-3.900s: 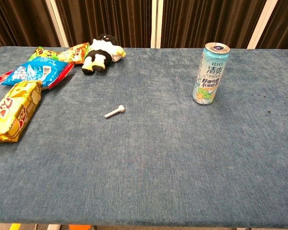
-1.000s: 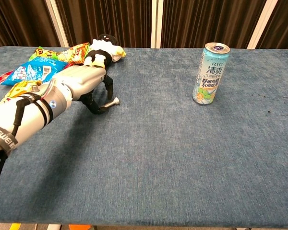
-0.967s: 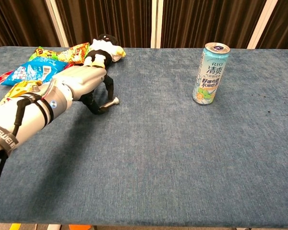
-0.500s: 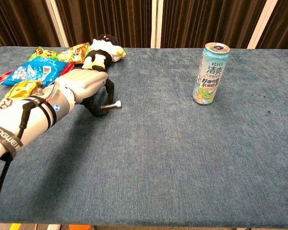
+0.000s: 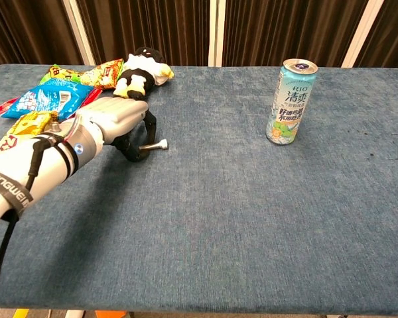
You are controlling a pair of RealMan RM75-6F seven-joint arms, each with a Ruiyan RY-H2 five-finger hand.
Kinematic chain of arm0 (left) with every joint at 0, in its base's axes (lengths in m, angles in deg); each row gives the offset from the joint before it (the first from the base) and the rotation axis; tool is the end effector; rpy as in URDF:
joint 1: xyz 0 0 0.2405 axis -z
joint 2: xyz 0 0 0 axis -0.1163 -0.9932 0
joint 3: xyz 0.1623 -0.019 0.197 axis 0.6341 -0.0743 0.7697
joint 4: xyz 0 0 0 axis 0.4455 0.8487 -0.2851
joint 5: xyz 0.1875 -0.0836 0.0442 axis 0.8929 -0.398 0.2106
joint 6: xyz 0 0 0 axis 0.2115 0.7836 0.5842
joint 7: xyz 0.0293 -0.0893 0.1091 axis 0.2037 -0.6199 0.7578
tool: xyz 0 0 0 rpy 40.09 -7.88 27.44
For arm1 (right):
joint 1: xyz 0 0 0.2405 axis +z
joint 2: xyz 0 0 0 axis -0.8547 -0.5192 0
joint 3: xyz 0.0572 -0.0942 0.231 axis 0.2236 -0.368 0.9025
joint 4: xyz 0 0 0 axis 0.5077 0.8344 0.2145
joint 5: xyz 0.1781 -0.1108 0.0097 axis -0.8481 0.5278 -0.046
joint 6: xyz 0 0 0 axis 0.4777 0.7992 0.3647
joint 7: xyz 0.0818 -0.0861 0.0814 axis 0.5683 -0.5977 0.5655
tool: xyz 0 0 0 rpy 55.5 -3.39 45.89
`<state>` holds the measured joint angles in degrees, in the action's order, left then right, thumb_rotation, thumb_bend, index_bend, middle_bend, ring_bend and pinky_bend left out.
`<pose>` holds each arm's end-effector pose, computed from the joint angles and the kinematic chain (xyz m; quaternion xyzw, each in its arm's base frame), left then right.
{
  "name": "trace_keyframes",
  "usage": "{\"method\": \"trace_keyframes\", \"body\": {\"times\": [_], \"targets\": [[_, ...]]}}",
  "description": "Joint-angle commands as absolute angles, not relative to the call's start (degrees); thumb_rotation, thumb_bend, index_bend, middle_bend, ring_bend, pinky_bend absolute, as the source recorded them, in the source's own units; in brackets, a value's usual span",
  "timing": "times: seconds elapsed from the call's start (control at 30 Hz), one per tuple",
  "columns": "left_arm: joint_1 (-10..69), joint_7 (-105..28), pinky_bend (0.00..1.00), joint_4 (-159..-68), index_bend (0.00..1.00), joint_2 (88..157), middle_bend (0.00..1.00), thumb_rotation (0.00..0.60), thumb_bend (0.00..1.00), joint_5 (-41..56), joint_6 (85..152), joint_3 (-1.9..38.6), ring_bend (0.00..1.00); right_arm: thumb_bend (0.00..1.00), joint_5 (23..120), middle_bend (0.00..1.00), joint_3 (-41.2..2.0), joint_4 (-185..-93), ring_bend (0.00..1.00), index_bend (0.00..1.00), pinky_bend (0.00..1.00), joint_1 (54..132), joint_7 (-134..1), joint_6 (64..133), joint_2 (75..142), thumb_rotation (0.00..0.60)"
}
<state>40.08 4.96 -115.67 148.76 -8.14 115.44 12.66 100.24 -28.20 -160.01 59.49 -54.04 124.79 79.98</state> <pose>-0.1126 0.3337 -0.1003 -0.7310 -0.3879 -0.2960 0.4771 -0.3068 -0.1541 0.2104 0.5725 -0.4050 0.4407 0.5603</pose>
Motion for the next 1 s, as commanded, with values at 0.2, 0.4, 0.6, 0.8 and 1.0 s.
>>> {"method": "trace_keyframes", "body": {"times": [0.2, 0.4, 0.6, 0.8, 1.0], "targets": [[40.2, 4.0, 0.0, -114.9, 0.52, 149.0, 0.25, 0.6, 0.42, -8.2, 115.6, 12.2, 0.12, 0.24, 100.1, 0.15, -28.2, -160.1, 0.0, 0.09, 0.0, 59.5, -54.0, 124.6, 79.9, 0.6], [40.3, 3.3, 0.0, -114.2, 0.55, 149.0, 0.26, 0.6, 0.46, -8.1, 115.3, 12.0, 0.12, 0.24, 100.2, 0.16, -28.1, -160.2, 0.0, 0.09, 0.0, 59.4, -54.0, 124.8, 79.8, 0.6], [40.1, 2.6, 0.0, -117.0, 0.56, 146.5, 0.26, 0.6, 0.47, -5.7, 116.5, 12.0, 0.12, 0.24, 100.2, 0.16, -28.2, -160.1, 0.0, 0.09, 0.0, 59.3, -53.9, 124.8, 79.9, 0.6], [40.4, 4.9, 0.0, -120.7, 0.55, 142.9, 0.26, 0.6, 0.47, -5.1, 116.9, 12.4, 0.12, 0.24, 100.3, 0.15, -28.2, -159.8, 0.0, 0.09, 0.0, 59.1, -53.5, 125.2, 80.0, 0.6], [41.4, 7.5, 0.0, -121.2, 0.56, 142.2, 0.26, 0.6, 0.47, -7.5, 115.8, 12.6, 0.12, 0.24, 100.4, 0.15, -28.3, -159.5, 0.0, 0.09, 0.0, 58.9, -53.3, 125.4, 80.1, 0.6]]}}
